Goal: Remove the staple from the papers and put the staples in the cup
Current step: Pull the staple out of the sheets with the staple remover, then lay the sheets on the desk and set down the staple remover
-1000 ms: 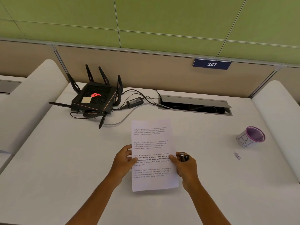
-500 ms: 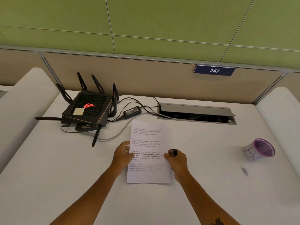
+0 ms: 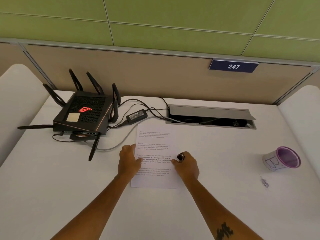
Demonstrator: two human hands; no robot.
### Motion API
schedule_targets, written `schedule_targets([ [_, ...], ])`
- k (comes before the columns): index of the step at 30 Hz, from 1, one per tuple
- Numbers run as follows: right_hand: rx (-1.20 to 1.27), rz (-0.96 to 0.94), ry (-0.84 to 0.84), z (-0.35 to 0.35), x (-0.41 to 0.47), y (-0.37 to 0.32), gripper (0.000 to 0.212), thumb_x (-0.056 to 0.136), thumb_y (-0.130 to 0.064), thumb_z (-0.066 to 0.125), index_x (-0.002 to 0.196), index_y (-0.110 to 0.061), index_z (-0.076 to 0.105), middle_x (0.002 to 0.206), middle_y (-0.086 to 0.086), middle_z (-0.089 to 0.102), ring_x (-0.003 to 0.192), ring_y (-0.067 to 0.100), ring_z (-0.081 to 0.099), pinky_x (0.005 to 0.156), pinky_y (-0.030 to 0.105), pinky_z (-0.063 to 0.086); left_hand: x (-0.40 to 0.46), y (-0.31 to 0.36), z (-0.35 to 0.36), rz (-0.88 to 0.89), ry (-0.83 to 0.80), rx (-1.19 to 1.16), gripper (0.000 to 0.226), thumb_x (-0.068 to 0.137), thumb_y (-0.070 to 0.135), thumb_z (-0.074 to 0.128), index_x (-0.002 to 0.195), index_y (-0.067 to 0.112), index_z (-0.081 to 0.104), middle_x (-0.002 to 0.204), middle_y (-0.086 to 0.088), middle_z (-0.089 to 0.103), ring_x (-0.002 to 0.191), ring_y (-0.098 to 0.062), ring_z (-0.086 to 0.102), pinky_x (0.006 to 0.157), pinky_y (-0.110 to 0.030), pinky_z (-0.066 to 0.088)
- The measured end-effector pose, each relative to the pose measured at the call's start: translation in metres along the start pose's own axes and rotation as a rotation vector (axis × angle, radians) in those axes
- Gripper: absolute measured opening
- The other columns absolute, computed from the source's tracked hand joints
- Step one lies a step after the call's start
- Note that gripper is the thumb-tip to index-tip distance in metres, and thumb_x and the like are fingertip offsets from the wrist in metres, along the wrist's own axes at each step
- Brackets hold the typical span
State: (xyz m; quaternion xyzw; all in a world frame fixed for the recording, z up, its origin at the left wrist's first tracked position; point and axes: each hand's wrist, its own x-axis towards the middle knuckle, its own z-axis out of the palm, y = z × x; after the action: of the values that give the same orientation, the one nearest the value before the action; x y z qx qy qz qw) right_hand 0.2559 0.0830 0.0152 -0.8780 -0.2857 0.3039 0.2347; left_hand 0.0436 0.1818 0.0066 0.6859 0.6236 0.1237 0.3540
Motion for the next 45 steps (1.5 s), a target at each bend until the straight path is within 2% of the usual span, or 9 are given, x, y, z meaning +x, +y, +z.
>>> schedule_targets([
  [9,-0.036,0.005,0.017,0.002,0.006,0.001,0.025,0.087,-0.042,0.074,0.099,-0.026,0.058,0.097,-0.010,0.066,0.084,0.017,0.063,0.070,0.031,0.051,0.004,0.001,0.003,-0.034,0.007,0.043,0.066,0.094,0.026,0.080,0.152,0.017,0.051,0.155,-0.011,0.045,0.142,-0.033,0.048,0.104,-0.047,0.057],
  [23,0.006,0.016,0.006,0.002,0.010,0.001,0.026,0.086,-0.042,0.075,0.099,-0.025,0.059,0.096,-0.009,0.065,0.084,0.018,0.063,0.068,0.030,0.047,0.007,0.001,0.005,-0.028,0.019,0.036,0.068,0.094,0.026,0.079,0.154,0.016,0.050,0.154,-0.012,0.044,0.142,-0.034,0.048,0.105,-0.048,0.057],
  [28,0.125,0.000,-0.019,0.000,0.010,0.006,0.027,0.085,-0.044,0.076,0.100,-0.027,0.062,0.094,-0.013,0.067,0.086,0.015,0.065,0.072,0.032,0.053,0.003,-0.004,0.005,-0.008,0.027,0.002,0.065,0.095,0.033,0.077,0.152,0.018,0.050,0.150,-0.012,0.049,0.137,-0.033,0.052,0.103,-0.049,0.058],
  [32,0.340,-0.007,-0.078,-0.010,0.009,0.015,0.024,0.091,-0.033,0.073,0.111,-0.029,0.061,0.098,-0.018,0.064,0.091,0.009,0.063,0.075,0.027,0.048,-0.013,-0.007,0.009,0.030,0.077,0.032,0.066,0.097,0.029,0.074,0.154,0.013,0.045,0.151,-0.014,0.050,0.139,-0.035,0.049,0.110,-0.053,0.050],
  [35,0.391,-0.057,-0.116,-0.024,0.012,0.027,0.030,0.094,-0.025,0.070,0.121,-0.026,0.059,0.106,-0.014,0.063,0.096,0.004,0.061,0.076,0.022,0.047,-0.033,-0.009,0.017,0.111,0.141,0.095,0.068,0.095,0.029,0.076,0.154,0.012,0.045,0.153,-0.015,0.051,0.139,-0.037,0.050,0.110,-0.057,0.048],
  [39,0.313,-0.132,-0.118,-0.045,0.024,0.051,0.041,0.095,-0.023,0.069,0.134,-0.025,0.056,0.125,-0.007,0.059,0.115,0.016,0.058,0.095,0.029,0.046,-0.068,-0.014,0.044,0.200,0.189,0.103,0.077,0.095,0.031,0.074,0.159,0.015,0.036,0.168,-0.014,0.034,0.151,-0.038,0.040,0.123,-0.061,0.039],
  [41,0.232,-0.179,-0.087,-0.058,0.033,0.063,0.047,0.094,-0.020,0.072,0.138,-0.022,0.055,0.127,-0.004,0.055,0.116,0.015,0.055,0.101,0.030,0.043,-0.086,-0.017,0.064,0.270,0.179,0.123,0.079,0.096,0.032,0.071,0.162,0.016,0.032,0.172,-0.013,0.026,0.157,-0.036,0.031,0.129,-0.064,0.025],
  [43,0.162,-0.221,-0.044,-0.073,0.042,0.075,0.050,0.091,-0.015,0.075,0.138,-0.018,0.057,0.124,-0.001,0.055,0.111,0.015,0.054,0.098,0.027,0.041,-0.102,-0.016,0.082,0.315,0.143,0.147,0.079,0.098,0.038,0.064,0.165,0.016,0.028,0.176,-0.010,0.017,0.164,-0.034,0.020,0.132,-0.064,0.013],
  [45,0.075,-0.267,-0.004,-0.088,0.052,0.086,0.050,0.089,-0.011,0.077,0.136,-0.017,0.059,0.121,0.000,0.056,0.105,0.014,0.055,0.092,0.025,0.041,-0.115,-0.012,0.099,0.341,0.104,0.164,0.080,0.099,0.043,0.057,0.167,0.017,0.024,0.179,-0.006,0.009,0.167,-0.031,0.008,0.132,-0.063,0.009],
])
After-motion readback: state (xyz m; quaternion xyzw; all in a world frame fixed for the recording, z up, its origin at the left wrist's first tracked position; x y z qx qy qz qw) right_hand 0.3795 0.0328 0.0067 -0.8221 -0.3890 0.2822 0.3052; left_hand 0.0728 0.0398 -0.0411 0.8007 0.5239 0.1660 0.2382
